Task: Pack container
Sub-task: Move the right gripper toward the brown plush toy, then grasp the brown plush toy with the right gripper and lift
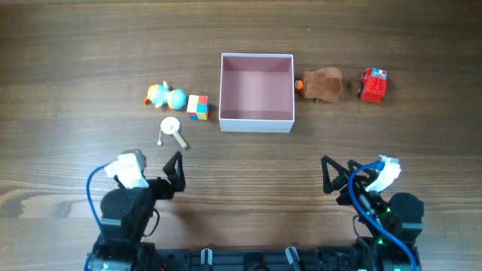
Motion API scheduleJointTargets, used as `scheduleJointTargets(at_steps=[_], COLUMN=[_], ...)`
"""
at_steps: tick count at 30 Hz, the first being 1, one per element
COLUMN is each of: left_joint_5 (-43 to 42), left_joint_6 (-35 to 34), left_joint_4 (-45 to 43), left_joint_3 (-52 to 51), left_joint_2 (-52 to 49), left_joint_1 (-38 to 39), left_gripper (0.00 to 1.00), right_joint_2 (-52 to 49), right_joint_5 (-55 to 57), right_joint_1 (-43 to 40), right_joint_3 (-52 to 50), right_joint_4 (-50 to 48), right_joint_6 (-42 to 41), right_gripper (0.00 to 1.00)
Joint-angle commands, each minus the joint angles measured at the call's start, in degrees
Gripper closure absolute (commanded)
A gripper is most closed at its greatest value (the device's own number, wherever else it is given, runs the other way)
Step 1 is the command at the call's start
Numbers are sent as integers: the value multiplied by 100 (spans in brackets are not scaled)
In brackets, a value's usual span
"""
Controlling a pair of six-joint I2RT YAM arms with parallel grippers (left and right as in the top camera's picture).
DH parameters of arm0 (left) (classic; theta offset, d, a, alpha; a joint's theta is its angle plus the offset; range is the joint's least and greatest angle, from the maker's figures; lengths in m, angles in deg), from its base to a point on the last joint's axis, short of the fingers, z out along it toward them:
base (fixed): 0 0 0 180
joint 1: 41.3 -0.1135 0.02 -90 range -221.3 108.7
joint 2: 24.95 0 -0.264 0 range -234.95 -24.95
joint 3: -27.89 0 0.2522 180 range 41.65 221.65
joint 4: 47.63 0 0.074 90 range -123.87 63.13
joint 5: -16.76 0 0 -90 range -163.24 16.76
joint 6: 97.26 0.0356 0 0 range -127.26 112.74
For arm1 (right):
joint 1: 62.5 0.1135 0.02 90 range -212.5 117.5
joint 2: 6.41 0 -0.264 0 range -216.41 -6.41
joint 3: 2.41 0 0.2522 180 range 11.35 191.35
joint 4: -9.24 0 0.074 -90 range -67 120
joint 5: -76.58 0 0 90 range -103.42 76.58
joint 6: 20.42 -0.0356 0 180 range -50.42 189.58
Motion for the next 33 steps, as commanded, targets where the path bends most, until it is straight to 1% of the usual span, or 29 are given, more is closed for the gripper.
scheduleJointTargets(at_steps=[1, 5, 8, 10, 11, 12, 14, 19, 21, 27, 28, 29, 31, 32, 33], left_joint_5=[144, 323, 348, 494, 557, 581, 669, 1091, 1095, 1093, 1093, 1093, 1093, 1093, 1093], left_joint_6=[52, 55, 59, 76, 129, 330, 439, 487, 485, 483, 483, 483, 483, 483, 483], left_joint_4=[116, 413, 431, 457, 466, 481, 527, 820, 931, 1325, 1325, 1325, 1329, 1329, 1329], left_joint_3=[1169, 2197, 2691, 3001, 3097, 3206, 3279, 3279, 3276, 3276, 3276, 3276, 3276, 3276, 3276], left_joint_2=[-925, -2277, -3075, -3569, -3735, -3954, -4218, -4653, -4771, -5040, -5071, -5095, -5099, -5099, -5099], left_joint_1=[31, 26, 26, 15, 17, 15, 17, 15, 17, 17, 17, 17, 17, 17, 17], left_gripper=[0, 0, 0, 0, 0, 0, 0, 0, 0, 0, 0, 0, 0, 0, 0], right_joint_2=[-789, -2199, -3298, -4124, -4487, -4894, -5558, -6756, -6948, -6999, -7020, -7055, -7125, -7204, -7281], right_joint_5=[-308, -258, 11, 168, 286, 424, 719, 1222, 1178, 1185, 1178, 1182, 1182, 1276, 1497], right_joint_1=[-22, -22, -22, -22, -22, -22, -22, -22, -22, 0, 9, 61, 208, 348, 479], right_joint_3=[511, 1493, 2577, 3530, 3974, 4487, 5337, 6874, 7066, 7075, 7075, 7075, 7075, 7075, 7075], right_joint_4=[-4, 326, 962, 1637, 1980, 2371, 3045, 4245, 4356, 4284, 4238, 4168, 4030, 3891, 3770], right_joint_6=[343, 1027, 1462, 1851, 1987, 2131, 2371, 2433, 2533, 2549, 2656, 2938, 3132, 3314, 3329], right_gripper=[1, 0, 0, 1, 1, 1, 0, 0, 0, 0, 0, 0, 0, 1, 0])
